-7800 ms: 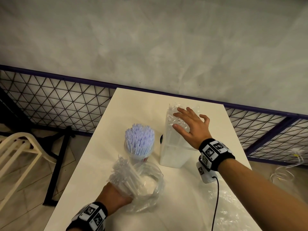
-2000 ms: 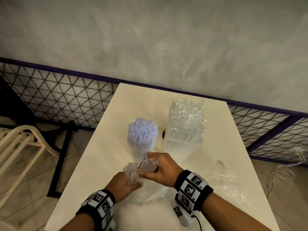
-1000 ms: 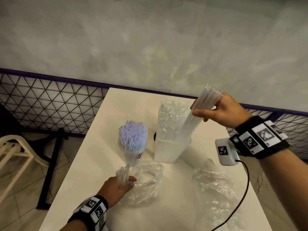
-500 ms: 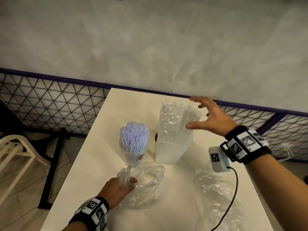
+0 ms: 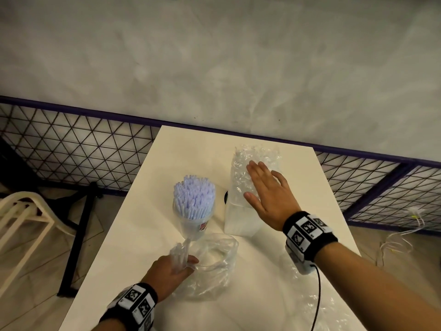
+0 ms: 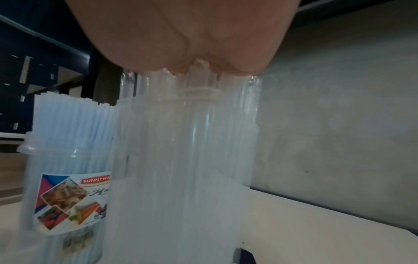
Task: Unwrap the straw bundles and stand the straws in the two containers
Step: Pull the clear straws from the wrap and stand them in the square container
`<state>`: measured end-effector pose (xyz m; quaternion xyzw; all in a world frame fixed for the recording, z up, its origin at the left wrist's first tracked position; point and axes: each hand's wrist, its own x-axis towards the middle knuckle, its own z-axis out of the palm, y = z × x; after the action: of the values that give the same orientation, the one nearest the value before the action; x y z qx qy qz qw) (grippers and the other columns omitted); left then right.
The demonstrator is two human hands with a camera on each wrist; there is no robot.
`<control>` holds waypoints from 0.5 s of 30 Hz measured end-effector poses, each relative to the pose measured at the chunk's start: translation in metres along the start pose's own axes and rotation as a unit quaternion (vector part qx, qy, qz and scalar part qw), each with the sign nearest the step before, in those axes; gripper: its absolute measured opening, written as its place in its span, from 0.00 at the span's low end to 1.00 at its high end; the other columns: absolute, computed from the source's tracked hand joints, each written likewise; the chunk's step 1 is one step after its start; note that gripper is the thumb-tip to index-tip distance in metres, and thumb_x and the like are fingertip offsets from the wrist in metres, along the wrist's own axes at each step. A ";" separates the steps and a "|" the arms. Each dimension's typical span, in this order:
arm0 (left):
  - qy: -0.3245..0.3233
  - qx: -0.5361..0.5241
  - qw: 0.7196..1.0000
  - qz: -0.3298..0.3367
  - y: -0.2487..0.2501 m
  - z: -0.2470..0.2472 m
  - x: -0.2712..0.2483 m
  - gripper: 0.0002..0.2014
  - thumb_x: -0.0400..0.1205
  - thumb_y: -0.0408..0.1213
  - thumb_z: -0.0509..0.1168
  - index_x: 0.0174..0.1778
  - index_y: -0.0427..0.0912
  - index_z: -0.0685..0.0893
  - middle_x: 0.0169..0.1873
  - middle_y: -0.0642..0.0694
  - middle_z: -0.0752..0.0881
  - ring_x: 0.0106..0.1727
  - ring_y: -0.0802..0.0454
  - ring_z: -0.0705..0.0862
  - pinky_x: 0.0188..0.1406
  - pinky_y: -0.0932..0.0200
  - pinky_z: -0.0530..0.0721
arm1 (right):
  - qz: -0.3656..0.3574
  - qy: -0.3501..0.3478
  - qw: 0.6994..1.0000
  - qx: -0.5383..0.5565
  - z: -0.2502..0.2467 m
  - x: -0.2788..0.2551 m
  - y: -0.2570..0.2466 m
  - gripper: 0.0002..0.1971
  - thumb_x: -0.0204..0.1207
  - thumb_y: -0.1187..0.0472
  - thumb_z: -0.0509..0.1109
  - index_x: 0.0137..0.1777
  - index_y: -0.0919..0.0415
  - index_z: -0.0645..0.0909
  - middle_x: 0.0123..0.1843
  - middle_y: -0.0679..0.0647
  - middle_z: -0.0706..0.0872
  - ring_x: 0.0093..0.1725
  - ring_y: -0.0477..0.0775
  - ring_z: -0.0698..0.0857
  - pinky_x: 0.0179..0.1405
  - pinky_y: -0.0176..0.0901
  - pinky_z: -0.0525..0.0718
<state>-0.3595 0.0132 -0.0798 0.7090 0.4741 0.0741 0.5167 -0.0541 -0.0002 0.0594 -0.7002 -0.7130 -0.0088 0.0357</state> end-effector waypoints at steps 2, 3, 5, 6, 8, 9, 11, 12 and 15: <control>0.002 -0.004 1.000 -0.005 0.001 -0.001 -0.001 0.09 0.73 0.54 0.71 0.45 0.76 0.85 0.47 0.65 0.91 0.52 0.65 0.87 0.62 0.60 0.81 | 0.007 0.000 1.000 0.009 -0.001 0.000 -0.002 0.38 0.82 0.33 0.36 0.88 0.53 0.44 0.89 0.46 0.43 0.87 0.46 0.40 0.84 0.48 0.41; 0.000 -0.008 1.000 -0.007 0.001 -0.001 -0.001 0.09 0.70 0.58 0.70 0.45 0.76 0.86 0.47 0.65 0.91 0.52 0.65 0.87 0.62 0.59 0.82 | 0.013 0.000 1.000 0.025 -0.004 0.002 -0.004 0.39 0.81 0.32 0.37 0.87 0.53 0.45 0.89 0.46 0.44 0.87 0.46 0.40 0.84 0.49 0.41; -0.002 -0.011 1.000 -0.009 -0.001 -0.001 0.000 0.12 0.66 0.62 0.68 0.45 0.75 0.86 0.47 0.65 0.91 0.52 0.65 0.87 0.63 0.57 0.82 | 0.033 0.027 0.996 0.074 -0.014 0.010 -0.007 0.40 0.80 0.30 0.39 0.87 0.52 0.49 0.89 0.46 0.48 0.87 0.46 0.41 0.85 0.53 0.45; -0.003 -0.010 1.000 -0.009 -0.001 0.000 0.001 0.12 0.66 0.61 0.68 0.45 0.75 0.86 0.47 0.65 0.91 0.52 0.65 0.87 0.63 0.57 0.82 | 0.048 0.051 0.993 0.095 -0.019 0.016 -0.008 0.42 0.78 0.28 0.41 0.87 0.52 0.50 0.89 0.46 0.49 0.87 0.47 0.43 0.84 0.54 0.47; -0.004 -0.008 1.000 -0.010 0.000 -0.001 0.001 0.10 0.68 0.59 0.68 0.45 0.76 0.86 0.47 0.66 0.91 0.52 0.65 0.87 0.63 0.58 0.82 | 0.094 0.074 0.987 0.105 -0.026 0.031 -0.008 0.47 0.73 0.24 0.42 0.87 0.52 0.49 0.89 0.47 0.47 0.87 0.50 0.43 0.83 0.57 0.48; -0.003 -0.009 1.000 -0.009 0.001 -0.001 0.001 0.10 0.68 0.58 0.68 0.44 0.76 0.86 0.47 0.65 0.91 0.52 0.65 0.87 0.63 0.58 0.82 | 0.120 0.061 0.987 0.092 -0.027 0.038 -0.007 0.51 0.70 0.21 0.43 0.87 0.52 0.46 0.89 0.47 0.44 0.87 0.53 0.41 0.83 0.60 0.46; -0.004 -0.007 1.000 -0.007 0.001 -0.001 0.002 0.10 0.69 0.58 0.68 0.44 0.76 0.86 0.47 0.65 0.91 0.52 0.64 0.87 0.62 0.58 0.82 | 0.159 0.008 0.985 0.059 -0.023 0.048 -0.004 0.55 0.65 0.17 0.45 0.87 0.50 0.41 0.89 0.48 0.39 0.87 0.57 0.38 0.83 0.65 0.43; -0.006 -0.006 1.000 -0.007 0.002 -0.002 0.001 0.10 0.68 0.59 0.68 0.45 0.77 0.86 0.47 0.64 0.91 0.52 0.64 0.87 0.62 0.58 0.82 | 0.166 -0.014 0.985 0.047 -0.019 0.049 -0.003 0.56 0.65 0.16 0.46 0.87 0.50 0.39 0.89 0.49 0.38 0.87 0.59 0.37 0.83 0.67 0.42; -0.002 -0.010 1.000 -0.001 -0.001 -0.002 0.000 0.13 0.65 0.65 0.66 0.45 0.77 0.85 0.48 0.66 0.91 0.53 0.65 0.87 0.64 0.58 0.81 | 0.160 -0.026 0.986 0.032 -0.008 0.049 0.000 0.56 0.65 0.17 0.47 0.86 0.50 0.38 0.89 0.50 0.38 0.87 0.59 0.38 0.83 0.66 0.42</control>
<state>-0.3610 0.0145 -0.0795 0.7036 0.4730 0.0769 0.5247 -0.0551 0.0484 0.0709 -0.8035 -0.5927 0.0374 0.0405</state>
